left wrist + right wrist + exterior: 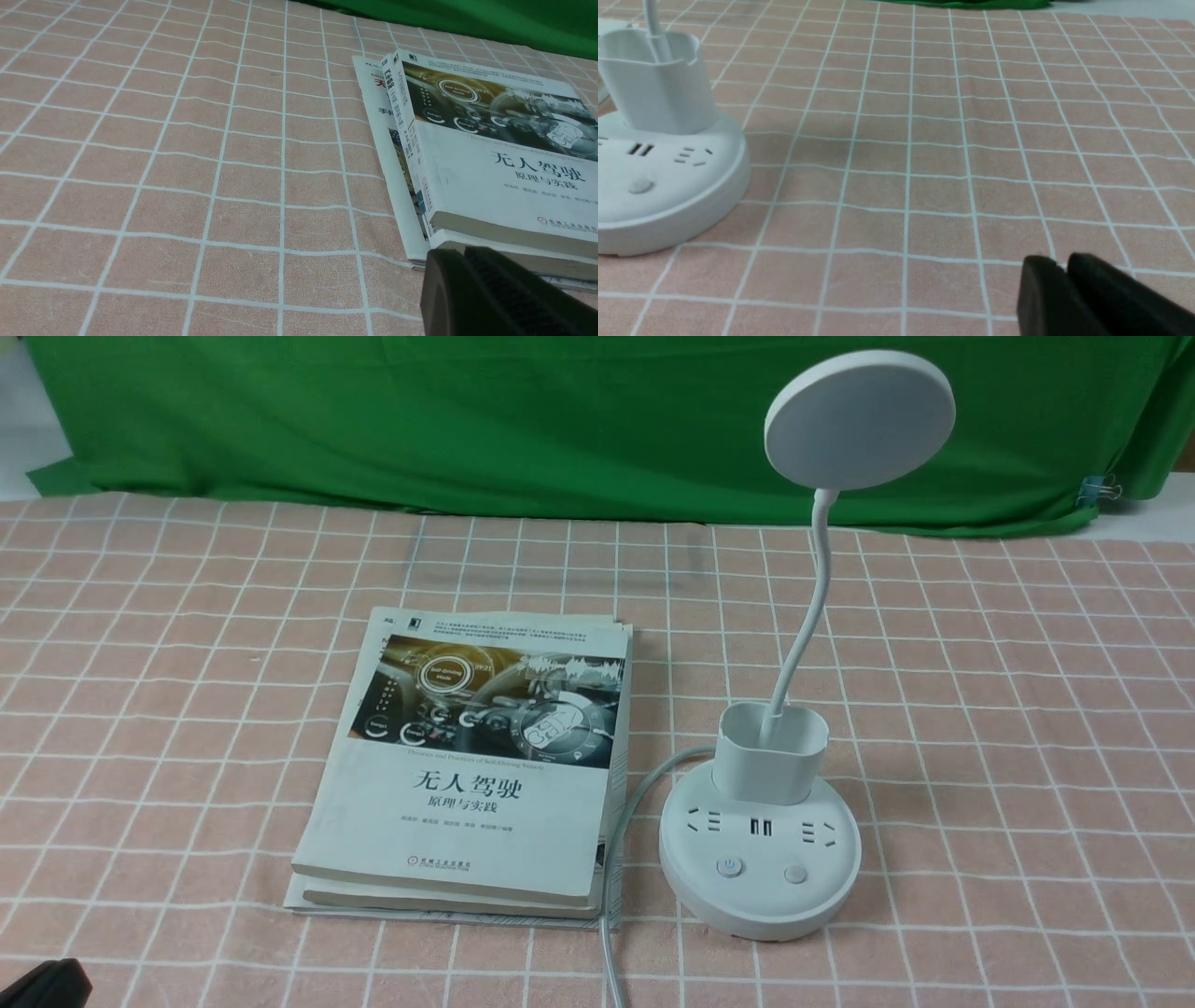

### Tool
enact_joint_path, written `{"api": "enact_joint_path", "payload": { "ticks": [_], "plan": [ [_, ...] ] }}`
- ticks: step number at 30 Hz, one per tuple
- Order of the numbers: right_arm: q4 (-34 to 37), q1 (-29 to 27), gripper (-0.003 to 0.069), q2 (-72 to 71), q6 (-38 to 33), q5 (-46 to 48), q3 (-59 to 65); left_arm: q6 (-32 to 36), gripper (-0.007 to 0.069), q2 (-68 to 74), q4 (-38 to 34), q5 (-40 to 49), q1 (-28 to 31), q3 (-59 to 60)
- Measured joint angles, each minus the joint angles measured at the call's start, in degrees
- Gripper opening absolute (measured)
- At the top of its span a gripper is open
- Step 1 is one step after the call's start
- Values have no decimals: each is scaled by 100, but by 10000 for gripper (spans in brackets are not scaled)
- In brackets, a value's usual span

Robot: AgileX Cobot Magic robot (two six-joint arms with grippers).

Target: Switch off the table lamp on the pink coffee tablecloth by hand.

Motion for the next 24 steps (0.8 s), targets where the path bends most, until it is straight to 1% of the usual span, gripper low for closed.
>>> {"api": "enact_joint_path", "payload": {
  "ticks": [24],
  "plan": [
    [4, 0, 185, 0, 0, 0, 0, 0, 6, 0, 0, 0, 0, 0]
  ]
}}
